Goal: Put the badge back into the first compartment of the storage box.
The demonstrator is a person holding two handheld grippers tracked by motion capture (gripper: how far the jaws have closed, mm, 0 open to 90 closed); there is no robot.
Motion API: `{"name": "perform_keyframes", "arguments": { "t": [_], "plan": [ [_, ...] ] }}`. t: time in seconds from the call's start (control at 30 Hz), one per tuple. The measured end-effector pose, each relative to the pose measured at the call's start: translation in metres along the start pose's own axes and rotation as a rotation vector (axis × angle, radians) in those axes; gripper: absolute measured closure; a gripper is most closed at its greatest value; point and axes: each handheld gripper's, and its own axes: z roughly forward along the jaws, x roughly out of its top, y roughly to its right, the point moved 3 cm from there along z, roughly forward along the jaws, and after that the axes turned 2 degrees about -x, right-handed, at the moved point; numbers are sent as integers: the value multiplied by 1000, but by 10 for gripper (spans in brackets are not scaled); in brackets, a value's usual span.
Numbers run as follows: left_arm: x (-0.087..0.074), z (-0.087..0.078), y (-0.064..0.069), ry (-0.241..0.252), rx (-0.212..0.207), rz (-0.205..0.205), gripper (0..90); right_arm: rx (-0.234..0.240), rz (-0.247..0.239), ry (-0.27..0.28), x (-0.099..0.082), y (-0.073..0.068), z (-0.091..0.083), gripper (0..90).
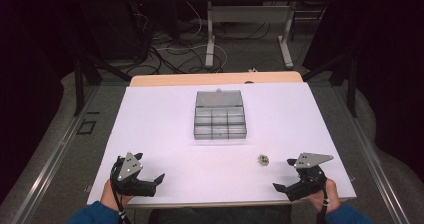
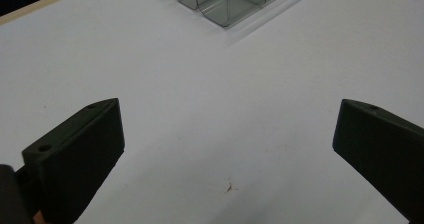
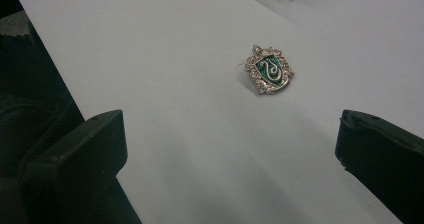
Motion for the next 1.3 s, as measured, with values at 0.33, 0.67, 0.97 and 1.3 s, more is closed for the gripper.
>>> {"name": "perform_keyframes", "arguments": {
  "t": [0.33,0.67,0.97,1.3],
  "plan": [
    [2,1,1,-10,-9,6,1,-9,9,-14,-1,2,0,0],
    [1,3,2,-18,-15,2,1,-5,15,-5,-1,2,1,0],
    [1,6,0,-22,-9,8,1,-7,26,4,2,4,1,0],
    [1,6,1,-30,-23,6,1,-8,71,31,11,4,5,0]
  ]
}}
